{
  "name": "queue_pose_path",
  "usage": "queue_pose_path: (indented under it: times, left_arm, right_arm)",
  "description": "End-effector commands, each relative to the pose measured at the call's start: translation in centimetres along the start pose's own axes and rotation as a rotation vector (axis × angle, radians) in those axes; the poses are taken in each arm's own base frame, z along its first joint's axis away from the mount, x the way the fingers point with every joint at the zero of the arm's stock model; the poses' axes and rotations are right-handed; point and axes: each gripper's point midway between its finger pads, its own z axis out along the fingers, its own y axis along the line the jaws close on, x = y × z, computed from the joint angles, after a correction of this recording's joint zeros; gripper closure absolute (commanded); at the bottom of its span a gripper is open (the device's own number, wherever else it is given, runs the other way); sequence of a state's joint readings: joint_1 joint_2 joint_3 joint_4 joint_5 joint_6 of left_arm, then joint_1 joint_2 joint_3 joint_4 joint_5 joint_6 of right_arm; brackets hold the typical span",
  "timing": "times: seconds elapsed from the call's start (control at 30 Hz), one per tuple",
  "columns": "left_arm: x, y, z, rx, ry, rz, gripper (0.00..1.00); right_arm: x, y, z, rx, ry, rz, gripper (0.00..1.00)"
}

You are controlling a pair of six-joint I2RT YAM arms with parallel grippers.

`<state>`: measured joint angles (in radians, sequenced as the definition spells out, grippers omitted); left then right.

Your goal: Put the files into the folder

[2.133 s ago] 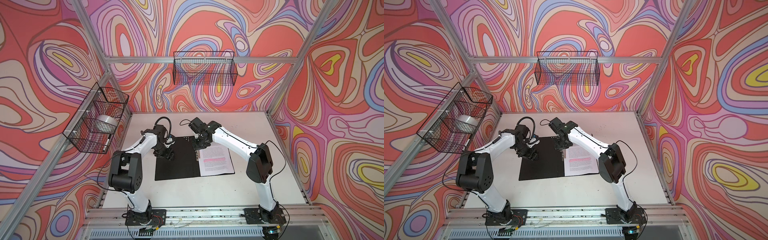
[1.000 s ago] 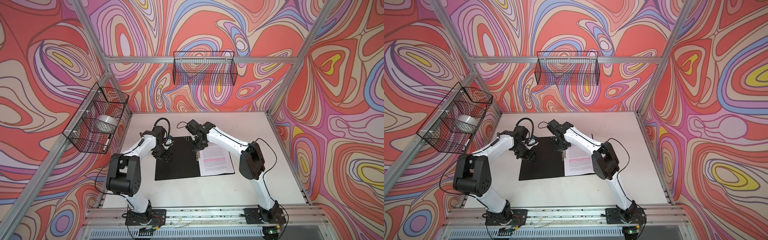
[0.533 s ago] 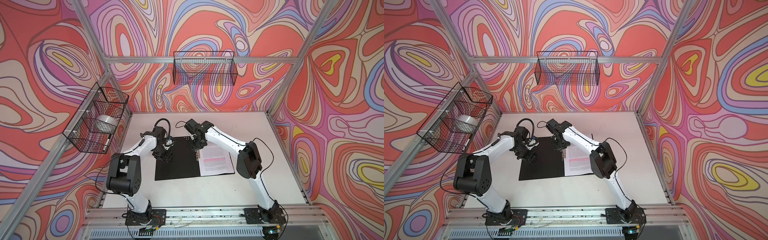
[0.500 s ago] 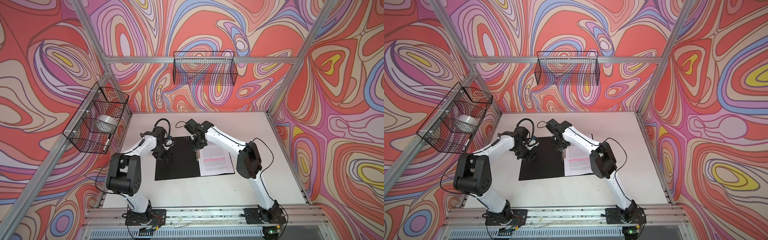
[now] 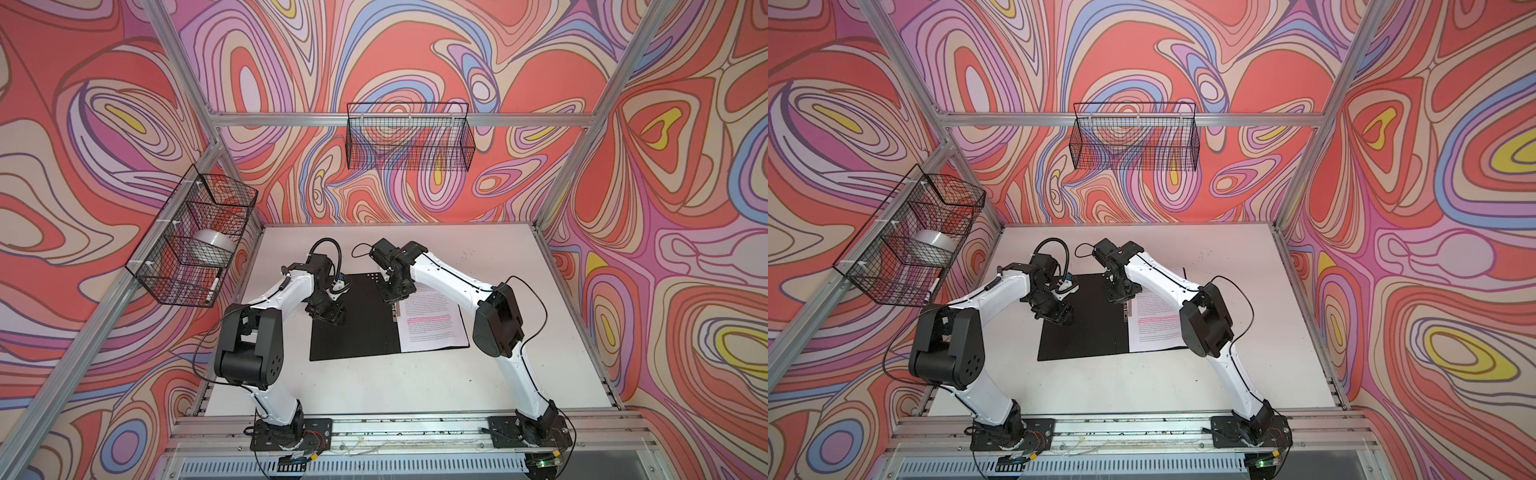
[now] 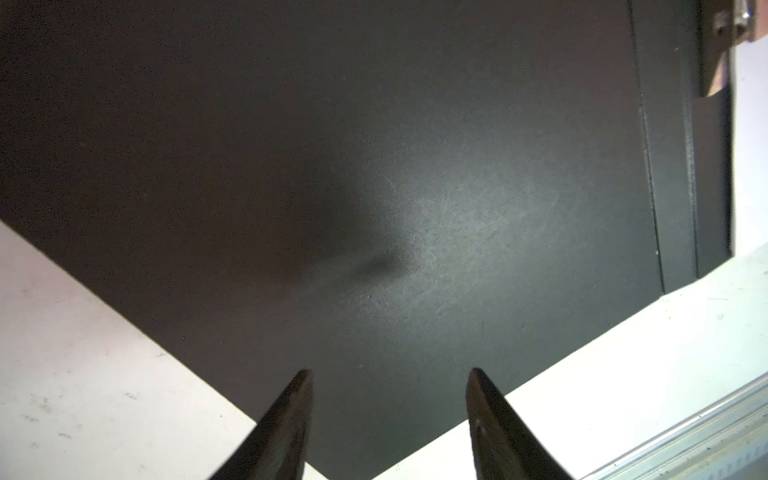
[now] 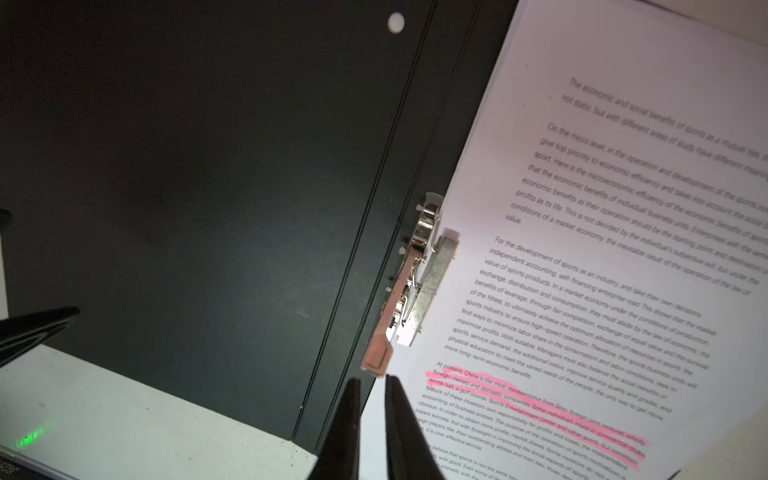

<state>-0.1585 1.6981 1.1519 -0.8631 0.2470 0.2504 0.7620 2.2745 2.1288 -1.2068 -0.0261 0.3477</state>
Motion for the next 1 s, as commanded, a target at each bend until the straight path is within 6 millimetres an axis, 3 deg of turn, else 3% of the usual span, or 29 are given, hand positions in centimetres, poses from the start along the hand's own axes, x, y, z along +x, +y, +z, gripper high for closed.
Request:
queue_pose_path:
  times: [0.0,0.23,0.47,0.97]
  left_arm:
    - [0.2,-0.4,0.4,0.018,0.014,0.017,0.41]
    - [0.2,-0.4,0.3,0.018,0.013,0.021,0.41]
    - [0.1,-0.5,0.2,0.018,0.008,0.020,0.41]
    - [0.5,-0.5,0.6,0.019,0.017,0.018,0.41]
  right_arm:
    - [0.9,0.1,0.9,0.009,0.041,-0.019,0.87]
    - [0.8,0.2,1.0,0.005,0.046,-0.020,0.87]
    - [-0.4,0.8,-0.2,-0.021,-0.010,-0.020,0.87]
    - [0.1,0.3,2.0,0.010,0.033,-0.030,0.86]
